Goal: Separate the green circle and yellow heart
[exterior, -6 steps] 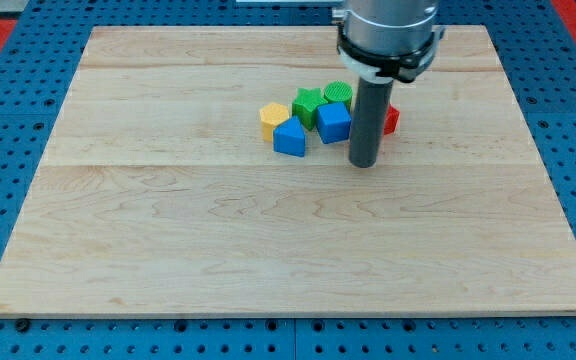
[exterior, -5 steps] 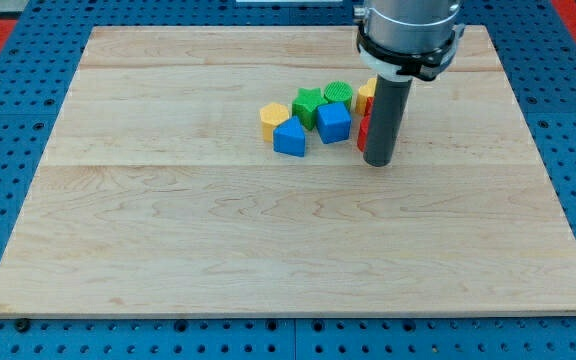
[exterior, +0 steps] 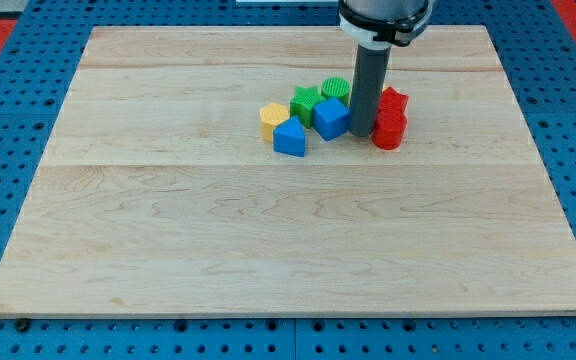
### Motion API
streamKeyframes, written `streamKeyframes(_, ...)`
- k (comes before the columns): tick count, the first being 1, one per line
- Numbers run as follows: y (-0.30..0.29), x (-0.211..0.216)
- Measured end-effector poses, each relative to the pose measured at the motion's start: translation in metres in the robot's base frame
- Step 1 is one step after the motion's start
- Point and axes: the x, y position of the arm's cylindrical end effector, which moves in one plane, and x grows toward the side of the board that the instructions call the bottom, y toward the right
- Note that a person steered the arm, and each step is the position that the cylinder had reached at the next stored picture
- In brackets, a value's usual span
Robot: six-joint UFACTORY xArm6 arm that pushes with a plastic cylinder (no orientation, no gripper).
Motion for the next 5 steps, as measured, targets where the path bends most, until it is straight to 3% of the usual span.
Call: streamKeyframes(5, -0.019, -0.051)
